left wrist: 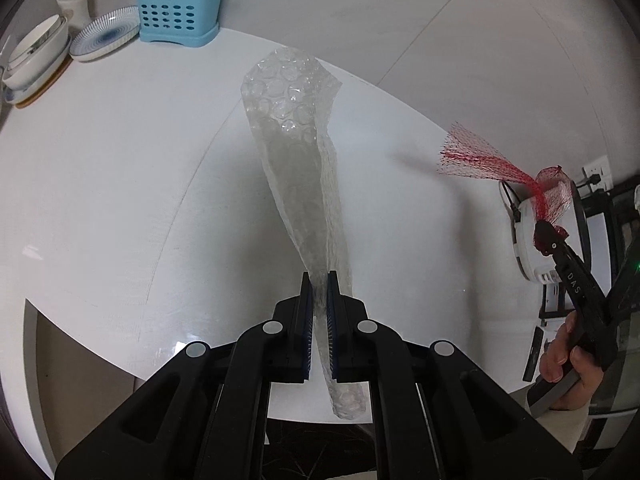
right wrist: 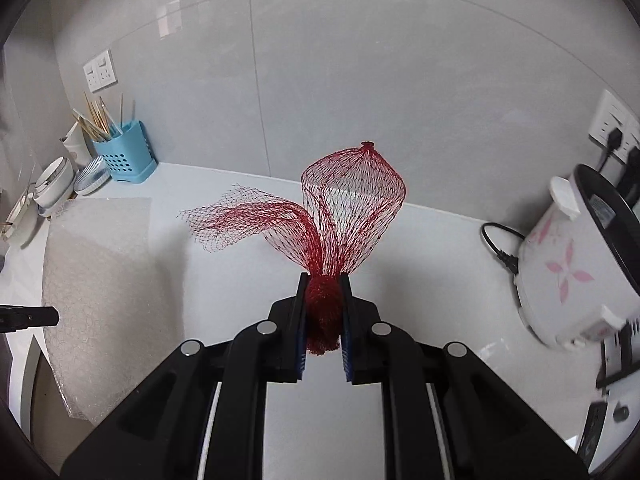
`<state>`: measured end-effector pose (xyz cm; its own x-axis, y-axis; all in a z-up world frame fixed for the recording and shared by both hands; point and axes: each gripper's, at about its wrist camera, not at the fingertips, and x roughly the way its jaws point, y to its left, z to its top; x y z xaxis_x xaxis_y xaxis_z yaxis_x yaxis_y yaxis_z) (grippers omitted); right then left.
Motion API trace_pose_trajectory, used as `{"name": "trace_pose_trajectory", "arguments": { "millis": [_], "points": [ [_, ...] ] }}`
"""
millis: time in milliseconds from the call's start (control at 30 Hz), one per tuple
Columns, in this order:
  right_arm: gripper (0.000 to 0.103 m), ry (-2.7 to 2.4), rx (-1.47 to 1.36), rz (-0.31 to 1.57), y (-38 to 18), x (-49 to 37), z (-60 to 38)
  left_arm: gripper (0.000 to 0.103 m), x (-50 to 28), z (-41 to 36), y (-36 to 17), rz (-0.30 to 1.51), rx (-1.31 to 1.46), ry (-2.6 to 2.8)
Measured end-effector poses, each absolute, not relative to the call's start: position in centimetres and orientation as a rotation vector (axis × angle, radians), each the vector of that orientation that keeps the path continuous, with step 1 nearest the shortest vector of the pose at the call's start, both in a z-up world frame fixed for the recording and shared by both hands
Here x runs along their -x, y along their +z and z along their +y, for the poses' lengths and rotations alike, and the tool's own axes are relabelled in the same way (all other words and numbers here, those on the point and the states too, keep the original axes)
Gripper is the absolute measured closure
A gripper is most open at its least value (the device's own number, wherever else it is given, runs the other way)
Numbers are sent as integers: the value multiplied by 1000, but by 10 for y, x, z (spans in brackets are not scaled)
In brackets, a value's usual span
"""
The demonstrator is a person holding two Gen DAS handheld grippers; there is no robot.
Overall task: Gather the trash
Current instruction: 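Lift the bubble wrap and red net and carry them down over the wastebasket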
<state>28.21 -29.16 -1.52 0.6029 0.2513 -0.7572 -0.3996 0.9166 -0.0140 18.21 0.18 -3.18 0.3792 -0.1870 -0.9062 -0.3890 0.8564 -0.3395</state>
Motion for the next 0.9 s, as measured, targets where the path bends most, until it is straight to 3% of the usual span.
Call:
{"name": "trace_pose_trajectory", "arguments": {
  "millis": [500,900],
  "points": [
    [91,279,98,753,17,-126,-275,98,-74,15,12,1101,415,-47],
    [91,219,50,754,14,27,-256,98,51,17,10,1122,354,-195]
  ]
}}
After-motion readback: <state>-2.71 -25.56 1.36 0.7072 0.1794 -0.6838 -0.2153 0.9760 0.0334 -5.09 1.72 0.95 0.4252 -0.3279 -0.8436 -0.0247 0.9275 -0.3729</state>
